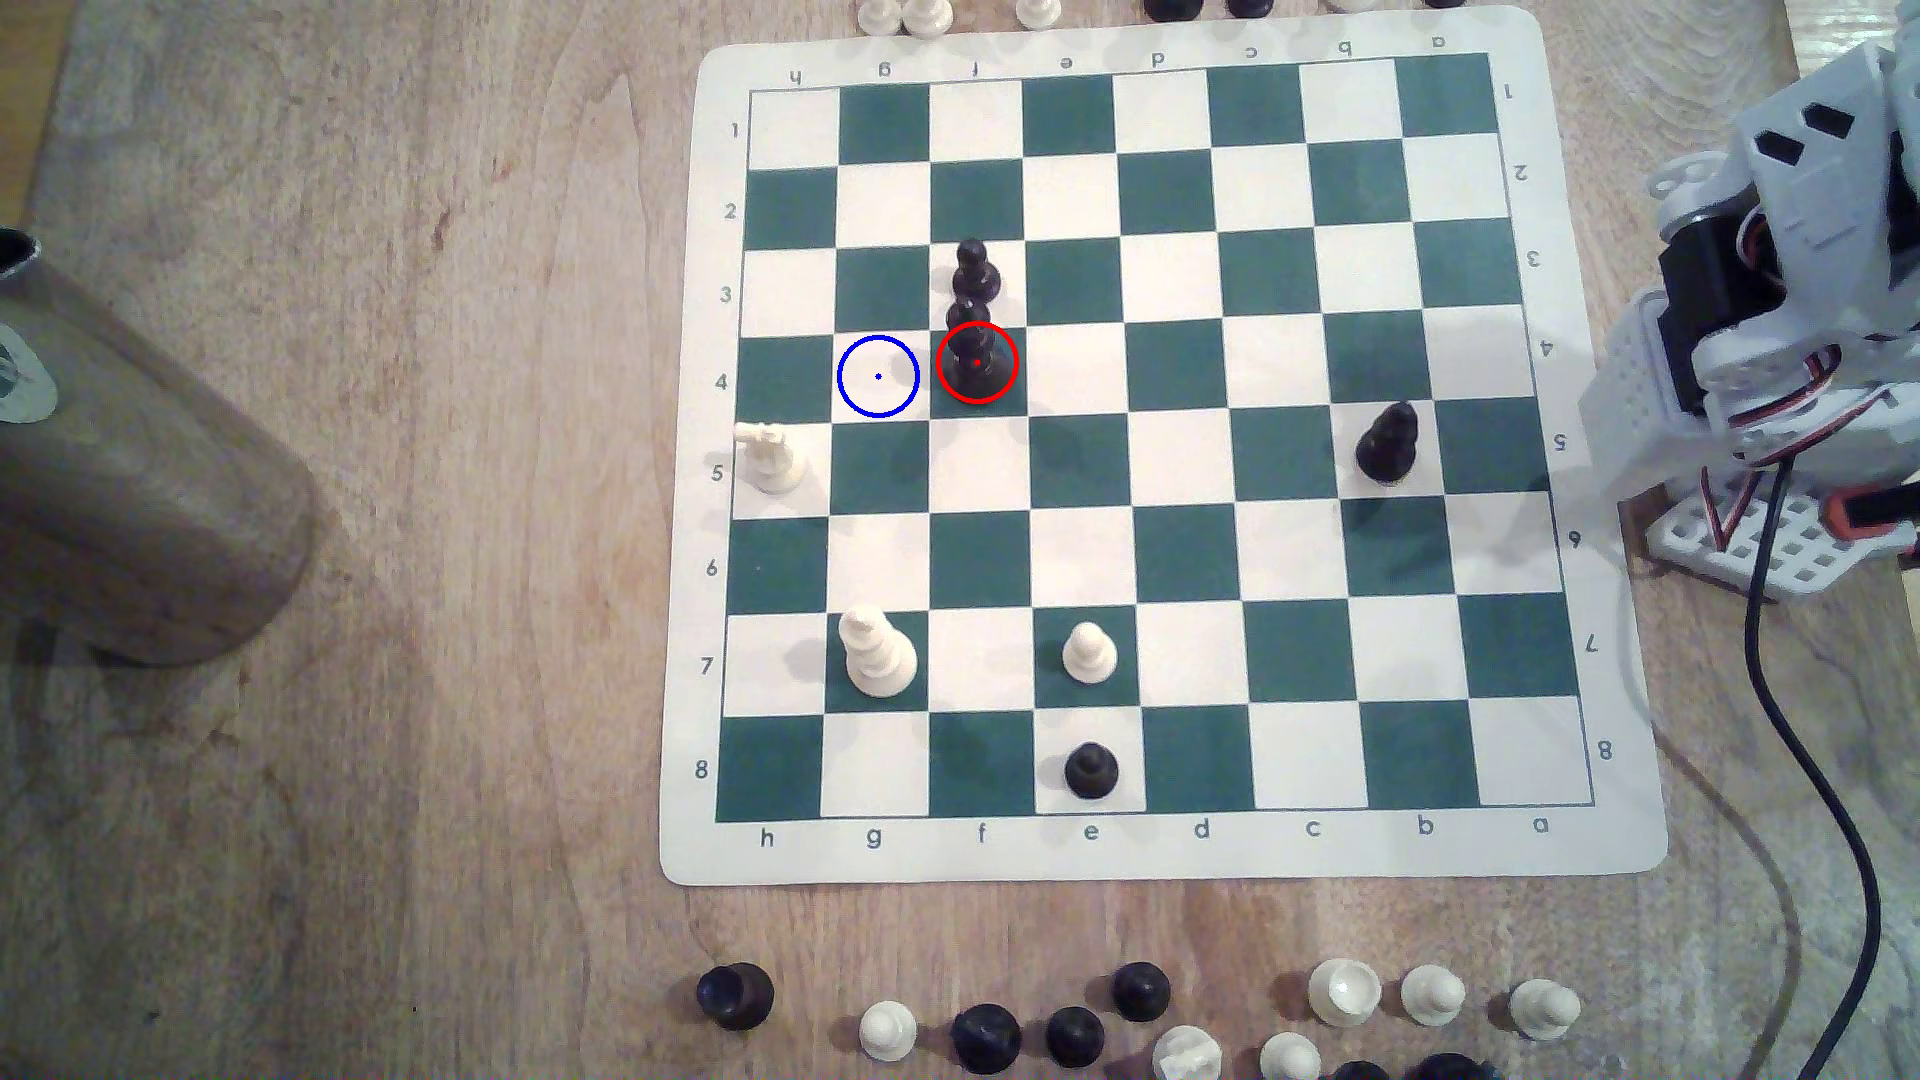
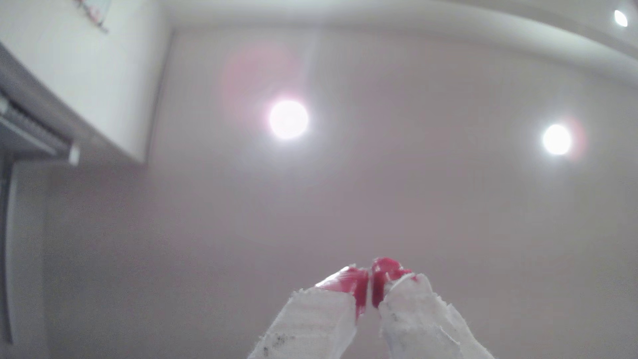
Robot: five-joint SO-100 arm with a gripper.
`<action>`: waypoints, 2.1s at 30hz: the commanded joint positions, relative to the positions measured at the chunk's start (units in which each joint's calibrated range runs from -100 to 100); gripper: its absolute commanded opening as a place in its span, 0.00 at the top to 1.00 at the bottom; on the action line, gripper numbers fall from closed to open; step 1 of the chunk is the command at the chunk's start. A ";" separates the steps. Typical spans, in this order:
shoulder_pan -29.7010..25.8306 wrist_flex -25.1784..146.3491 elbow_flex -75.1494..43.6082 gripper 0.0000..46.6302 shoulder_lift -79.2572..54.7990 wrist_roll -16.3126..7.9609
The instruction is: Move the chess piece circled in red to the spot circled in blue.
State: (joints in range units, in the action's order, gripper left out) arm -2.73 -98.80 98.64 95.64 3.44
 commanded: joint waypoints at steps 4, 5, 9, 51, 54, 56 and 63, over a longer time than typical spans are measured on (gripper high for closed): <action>1.28 10.60 1.26 1.00 0.11 0.05; 1.28 12.65 0.81 1.00 0.11 0.05; 0.81 30.91 -6.44 1.00 0.11 0.05; 10.35 163.18 -56.31 0.91 -21.62 -4.40; 9.26 166.78 -64.01 0.89 -29.51 -5.47; 9.34 167.44 -67.91 0.84 -34.27 -6.06; 9.57 171.86 -80.97 0.74 -47.26 -7.42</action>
State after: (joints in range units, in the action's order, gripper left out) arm 6.71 70.68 29.33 55.34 -3.35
